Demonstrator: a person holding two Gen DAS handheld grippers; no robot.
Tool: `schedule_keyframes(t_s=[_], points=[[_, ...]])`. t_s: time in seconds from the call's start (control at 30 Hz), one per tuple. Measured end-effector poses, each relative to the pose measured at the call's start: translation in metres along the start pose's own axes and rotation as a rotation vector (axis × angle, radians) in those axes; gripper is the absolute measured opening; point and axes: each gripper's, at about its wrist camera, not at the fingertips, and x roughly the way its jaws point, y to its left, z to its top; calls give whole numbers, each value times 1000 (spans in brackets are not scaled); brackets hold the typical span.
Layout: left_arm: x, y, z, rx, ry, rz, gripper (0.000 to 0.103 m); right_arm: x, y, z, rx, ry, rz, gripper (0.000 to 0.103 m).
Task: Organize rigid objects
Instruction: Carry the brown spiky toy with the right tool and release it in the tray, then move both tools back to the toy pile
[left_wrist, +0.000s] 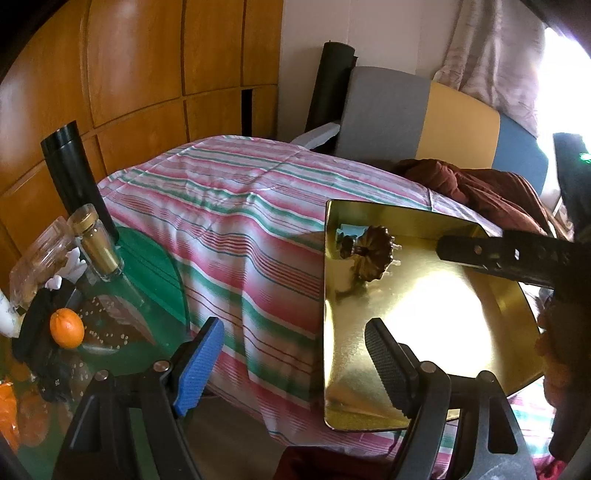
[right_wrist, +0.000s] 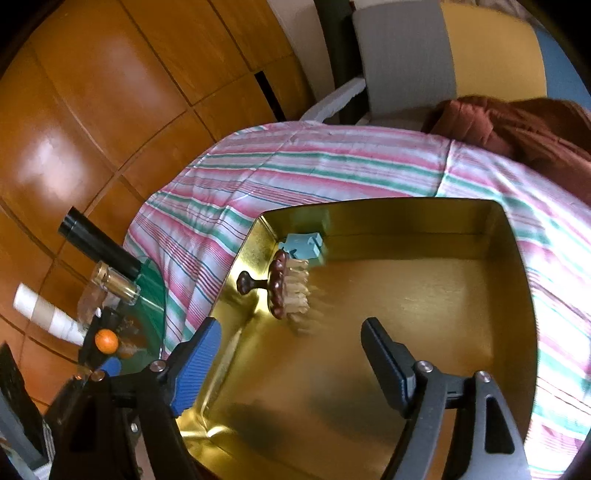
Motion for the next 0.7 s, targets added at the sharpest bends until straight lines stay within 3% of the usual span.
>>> schedule_keyframes(t_s=[0.4, 0.7], points=[[-8, -11, -1, 30, -8, -13, 79, -42, 4, -29, -104, -87, -109, 80], [-16, -33, -1, 93, -26, -44, 79, -80, -35, -47, -57, -137, -192, 80]])
